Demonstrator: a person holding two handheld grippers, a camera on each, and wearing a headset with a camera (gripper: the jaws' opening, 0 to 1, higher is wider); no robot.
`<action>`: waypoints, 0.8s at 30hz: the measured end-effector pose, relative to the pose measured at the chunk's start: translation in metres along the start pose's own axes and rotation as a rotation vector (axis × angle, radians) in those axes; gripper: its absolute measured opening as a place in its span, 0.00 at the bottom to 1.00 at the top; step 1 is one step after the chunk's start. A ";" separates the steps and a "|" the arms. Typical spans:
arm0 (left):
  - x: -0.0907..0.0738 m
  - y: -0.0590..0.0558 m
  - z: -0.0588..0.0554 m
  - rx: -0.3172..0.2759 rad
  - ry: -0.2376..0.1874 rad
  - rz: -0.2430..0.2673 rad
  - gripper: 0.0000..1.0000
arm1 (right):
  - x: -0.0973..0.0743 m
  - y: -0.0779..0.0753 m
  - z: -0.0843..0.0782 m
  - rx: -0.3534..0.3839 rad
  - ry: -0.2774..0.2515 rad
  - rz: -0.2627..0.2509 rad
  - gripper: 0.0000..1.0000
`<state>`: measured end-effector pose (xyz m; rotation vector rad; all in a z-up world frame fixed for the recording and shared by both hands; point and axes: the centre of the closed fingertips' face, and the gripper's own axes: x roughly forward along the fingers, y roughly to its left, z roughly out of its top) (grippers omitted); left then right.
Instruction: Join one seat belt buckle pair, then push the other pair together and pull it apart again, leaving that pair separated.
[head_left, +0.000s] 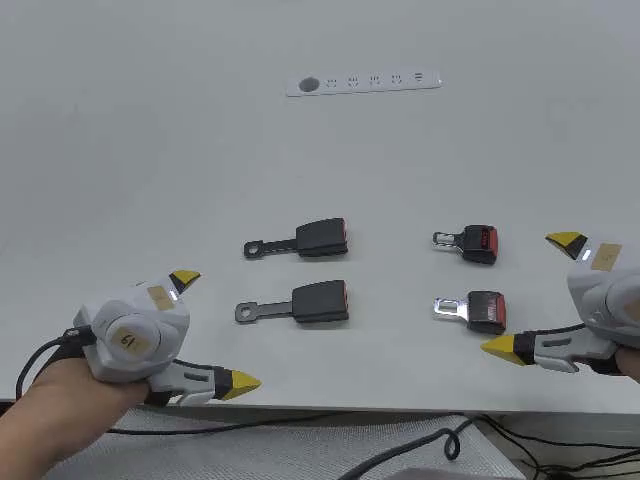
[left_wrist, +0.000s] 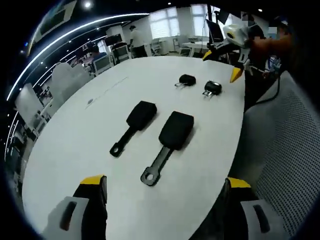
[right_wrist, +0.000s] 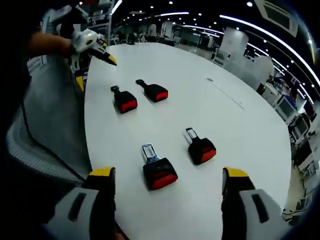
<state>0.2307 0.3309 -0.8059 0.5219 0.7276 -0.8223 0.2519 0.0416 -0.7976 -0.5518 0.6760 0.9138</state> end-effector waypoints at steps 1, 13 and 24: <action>0.003 0.000 0.002 0.006 0.003 -0.004 0.83 | 0.001 0.001 0.000 -0.005 0.005 0.004 0.74; 0.047 -0.006 0.019 0.108 0.009 -0.120 0.63 | 0.021 0.007 -0.012 -0.046 0.063 0.095 0.53; 0.080 -0.014 0.032 0.181 0.035 -0.219 0.51 | 0.033 0.009 -0.024 -0.075 0.115 0.200 0.36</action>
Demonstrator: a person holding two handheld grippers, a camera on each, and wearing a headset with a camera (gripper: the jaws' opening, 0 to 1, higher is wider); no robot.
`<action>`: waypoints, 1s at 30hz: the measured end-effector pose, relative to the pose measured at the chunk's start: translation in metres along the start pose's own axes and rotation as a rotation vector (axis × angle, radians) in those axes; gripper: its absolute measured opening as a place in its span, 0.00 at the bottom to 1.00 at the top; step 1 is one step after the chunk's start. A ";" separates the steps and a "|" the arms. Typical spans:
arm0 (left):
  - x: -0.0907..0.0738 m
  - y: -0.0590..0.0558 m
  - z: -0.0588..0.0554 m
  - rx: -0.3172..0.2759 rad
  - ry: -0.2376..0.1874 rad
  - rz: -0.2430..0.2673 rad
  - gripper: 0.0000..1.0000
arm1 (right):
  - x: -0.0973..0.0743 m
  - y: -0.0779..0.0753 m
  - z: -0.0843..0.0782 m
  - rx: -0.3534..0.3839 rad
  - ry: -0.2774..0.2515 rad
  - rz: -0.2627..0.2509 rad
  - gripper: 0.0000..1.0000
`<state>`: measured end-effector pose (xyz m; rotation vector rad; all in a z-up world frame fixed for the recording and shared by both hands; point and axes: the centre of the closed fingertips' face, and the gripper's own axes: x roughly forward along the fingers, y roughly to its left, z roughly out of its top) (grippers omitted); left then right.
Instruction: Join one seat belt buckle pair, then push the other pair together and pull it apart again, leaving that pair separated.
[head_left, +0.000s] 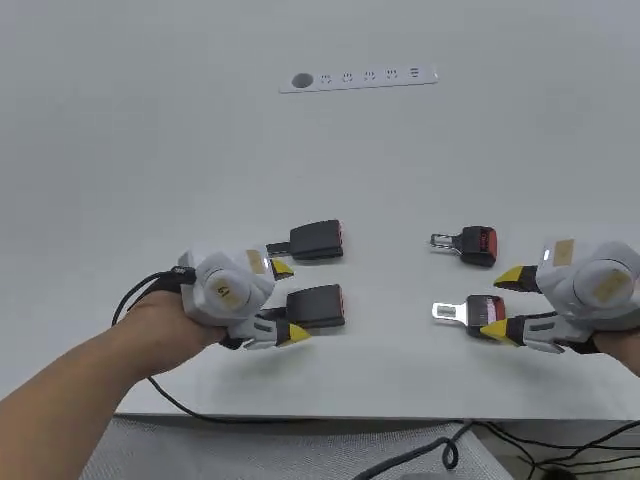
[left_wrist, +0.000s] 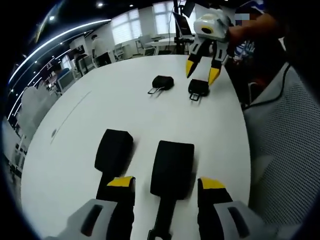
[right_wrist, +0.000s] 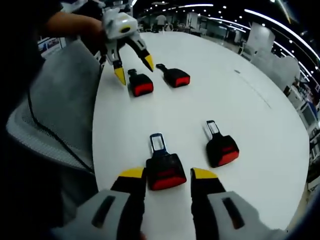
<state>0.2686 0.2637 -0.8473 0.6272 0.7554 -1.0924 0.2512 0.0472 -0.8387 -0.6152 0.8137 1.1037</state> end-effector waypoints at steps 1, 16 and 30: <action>0.003 -0.001 0.001 0.007 0.006 -0.009 0.50 | 0.001 0.000 -0.001 -0.010 0.008 0.003 0.36; -0.030 0.003 0.007 -0.008 -0.002 0.077 0.73 | -0.033 -0.004 0.023 0.128 -0.115 -0.090 0.62; -0.098 -0.002 -0.010 -0.196 -0.076 0.260 1.00 | -0.058 0.003 0.018 0.170 -0.145 -0.193 1.00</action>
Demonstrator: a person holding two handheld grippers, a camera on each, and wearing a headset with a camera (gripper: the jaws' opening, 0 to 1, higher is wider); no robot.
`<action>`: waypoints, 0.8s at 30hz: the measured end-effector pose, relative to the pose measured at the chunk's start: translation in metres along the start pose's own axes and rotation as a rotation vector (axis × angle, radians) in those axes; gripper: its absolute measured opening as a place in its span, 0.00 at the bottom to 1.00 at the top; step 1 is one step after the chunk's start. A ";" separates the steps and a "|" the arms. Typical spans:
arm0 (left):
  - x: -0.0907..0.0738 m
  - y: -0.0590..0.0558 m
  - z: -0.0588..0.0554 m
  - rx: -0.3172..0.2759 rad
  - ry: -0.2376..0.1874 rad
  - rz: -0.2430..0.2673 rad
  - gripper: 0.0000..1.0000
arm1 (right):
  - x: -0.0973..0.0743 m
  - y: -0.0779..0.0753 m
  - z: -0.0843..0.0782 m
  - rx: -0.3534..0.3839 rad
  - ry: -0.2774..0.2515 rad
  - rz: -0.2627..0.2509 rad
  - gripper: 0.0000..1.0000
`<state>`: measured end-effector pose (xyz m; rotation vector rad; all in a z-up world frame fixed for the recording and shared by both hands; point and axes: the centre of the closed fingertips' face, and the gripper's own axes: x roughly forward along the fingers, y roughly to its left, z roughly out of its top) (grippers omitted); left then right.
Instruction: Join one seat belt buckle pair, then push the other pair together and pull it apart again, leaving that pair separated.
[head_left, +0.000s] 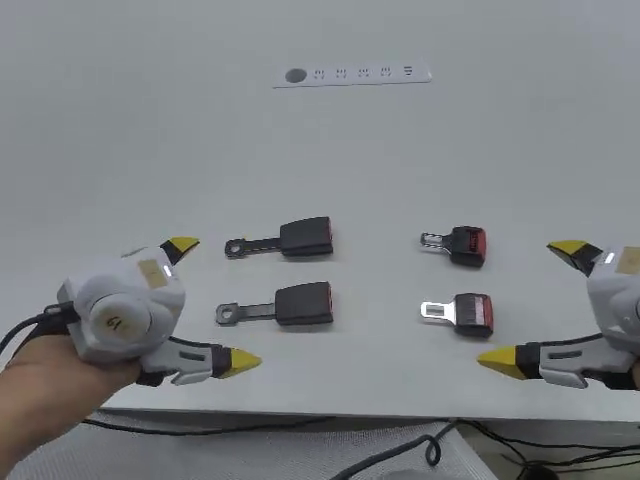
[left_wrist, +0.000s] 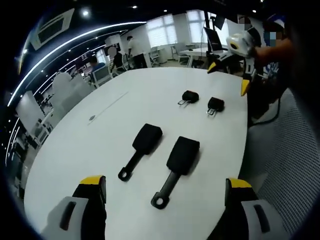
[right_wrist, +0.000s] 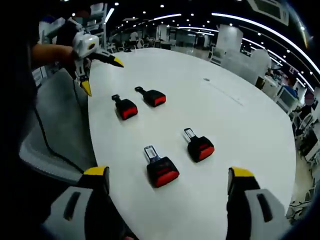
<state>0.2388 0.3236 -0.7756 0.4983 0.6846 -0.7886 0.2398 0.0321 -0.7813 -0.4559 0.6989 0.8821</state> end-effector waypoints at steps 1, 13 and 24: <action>0.001 -0.002 0.000 0.001 -0.002 0.003 1.00 | 0.001 0.001 0.002 -0.002 0.000 -0.001 1.00; 0.011 -0.013 -0.006 0.056 0.013 -0.031 1.00 | 0.007 -0.002 0.007 -0.029 -0.008 -0.008 1.00; 0.019 -0.008 -0.001 0.059 0.009 -0.041 1.00 | 0.013 -0.002 0.000 -0.037 0.010 0.001 1.00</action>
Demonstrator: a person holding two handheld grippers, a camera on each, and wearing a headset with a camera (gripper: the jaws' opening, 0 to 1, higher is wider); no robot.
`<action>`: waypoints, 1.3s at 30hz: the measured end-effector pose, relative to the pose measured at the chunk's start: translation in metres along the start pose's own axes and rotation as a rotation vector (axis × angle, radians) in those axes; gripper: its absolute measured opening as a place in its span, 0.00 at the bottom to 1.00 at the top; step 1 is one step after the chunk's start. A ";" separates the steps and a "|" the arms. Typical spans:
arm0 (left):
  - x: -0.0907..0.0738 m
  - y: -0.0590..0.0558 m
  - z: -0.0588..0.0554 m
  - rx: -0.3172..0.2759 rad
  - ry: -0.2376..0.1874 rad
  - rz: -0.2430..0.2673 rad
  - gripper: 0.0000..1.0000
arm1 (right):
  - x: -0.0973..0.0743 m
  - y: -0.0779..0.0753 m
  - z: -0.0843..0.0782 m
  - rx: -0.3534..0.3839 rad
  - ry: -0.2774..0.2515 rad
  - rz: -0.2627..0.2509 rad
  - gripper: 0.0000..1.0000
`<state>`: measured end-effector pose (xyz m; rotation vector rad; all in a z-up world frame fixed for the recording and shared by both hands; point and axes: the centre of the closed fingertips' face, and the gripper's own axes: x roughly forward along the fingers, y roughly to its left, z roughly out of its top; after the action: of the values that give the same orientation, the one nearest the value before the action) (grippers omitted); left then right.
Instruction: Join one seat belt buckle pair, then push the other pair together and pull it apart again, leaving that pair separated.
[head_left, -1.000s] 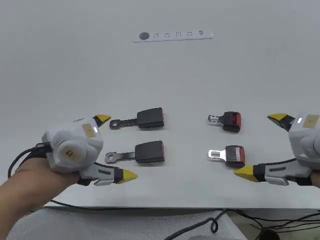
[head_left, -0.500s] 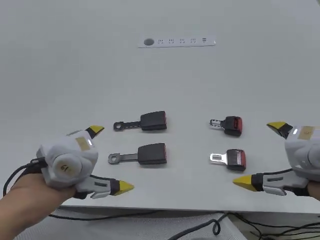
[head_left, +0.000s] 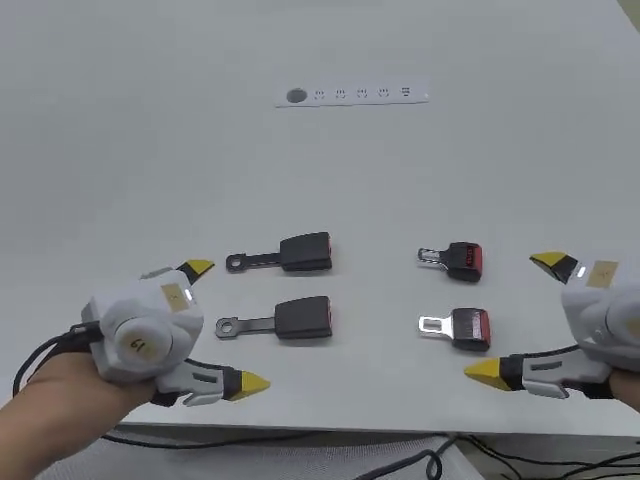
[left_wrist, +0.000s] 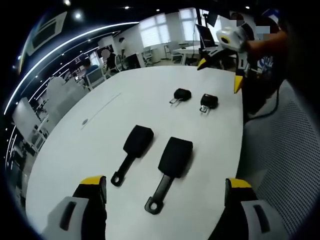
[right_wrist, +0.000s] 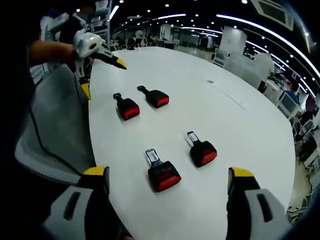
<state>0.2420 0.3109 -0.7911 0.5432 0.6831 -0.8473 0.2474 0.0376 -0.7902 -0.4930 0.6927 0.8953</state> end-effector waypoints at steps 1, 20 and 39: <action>0.003 0.000 0.002 0.003 0.001 -0.006 0.99 | 0.001 0.000 -0.001 -0.005 0.002 0.006 1.00; 0.084 -0.029 0.013 0.244 0.097 -0.258 0.50 | 0.047 0.013 -0.025 -0.217 0.132 0.242 0.42; 0.088 -0.031 0.004 0.352 0.109 -0.287 0.34 | 0.055 0.017 -0.032 -0.322 0.206 0.321 0.34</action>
<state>0.2598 0.2475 -0.8580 0.8242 0.7262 -1.2256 0.2465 0.0551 -0.8534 -0.7829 0.8346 1.2802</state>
